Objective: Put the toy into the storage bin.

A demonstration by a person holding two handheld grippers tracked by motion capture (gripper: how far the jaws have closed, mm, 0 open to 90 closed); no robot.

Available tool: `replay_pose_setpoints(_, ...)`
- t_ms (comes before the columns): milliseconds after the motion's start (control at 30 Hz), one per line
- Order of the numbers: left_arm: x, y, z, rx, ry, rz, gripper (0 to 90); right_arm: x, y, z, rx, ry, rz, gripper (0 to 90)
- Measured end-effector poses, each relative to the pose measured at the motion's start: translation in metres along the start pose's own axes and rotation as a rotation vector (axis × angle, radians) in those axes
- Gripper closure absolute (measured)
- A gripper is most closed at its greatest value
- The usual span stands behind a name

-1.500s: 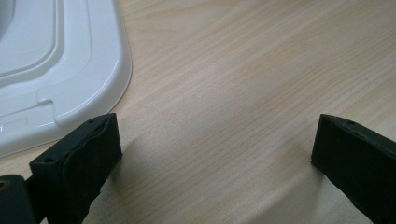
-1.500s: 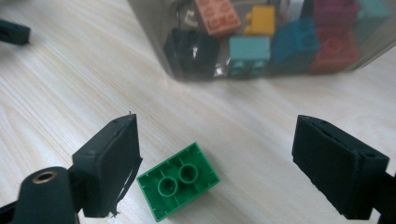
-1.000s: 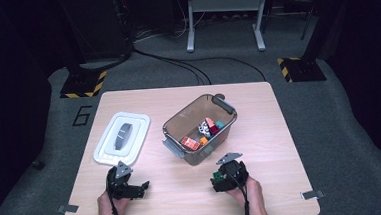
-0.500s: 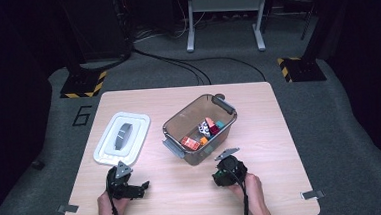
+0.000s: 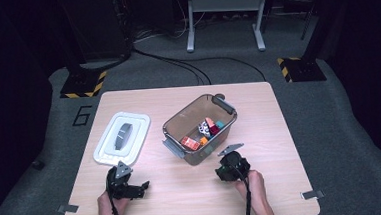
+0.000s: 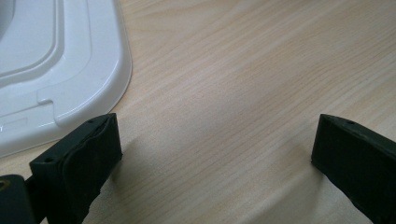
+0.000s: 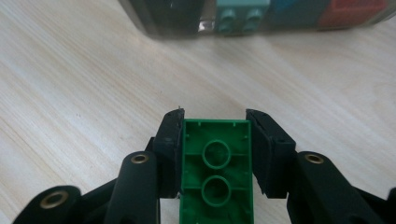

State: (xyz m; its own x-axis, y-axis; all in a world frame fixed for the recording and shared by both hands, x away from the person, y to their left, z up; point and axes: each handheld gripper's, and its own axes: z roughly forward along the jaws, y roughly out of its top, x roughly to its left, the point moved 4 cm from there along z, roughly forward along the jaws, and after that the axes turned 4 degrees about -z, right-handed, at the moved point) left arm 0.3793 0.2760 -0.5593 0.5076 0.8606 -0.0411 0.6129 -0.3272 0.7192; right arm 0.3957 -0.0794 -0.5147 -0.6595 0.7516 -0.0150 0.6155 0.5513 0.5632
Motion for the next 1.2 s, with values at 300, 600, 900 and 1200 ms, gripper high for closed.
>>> replay_pose_setpoints(300,0.000,0.000,0.000,0.000,0.000,0.000,1.5,-0.012,0.011,-0.017,-0.084,-0.005,0.032,58.8)
replay_pose_setpoints(600,0.000,0.000,0.000,0.000,0.000,0.000,1.5,-0.032,0.029,-0.039,-0.180,-0.029,0.061,58.8)
replay_pose_setpoints(900,0.000,0.000,0.000,0.000,0.000,0.000,1.5,-0.053,0.049,-0.063,-0.247,-0.065,0.082,58.8)
replay_pose_setpoints(1200,0.000,0.000,0.000,0.000,0.000,0.000,1.5,-0.070,0.071,-0.076,-0.312,-0.099,0.078,58.8)
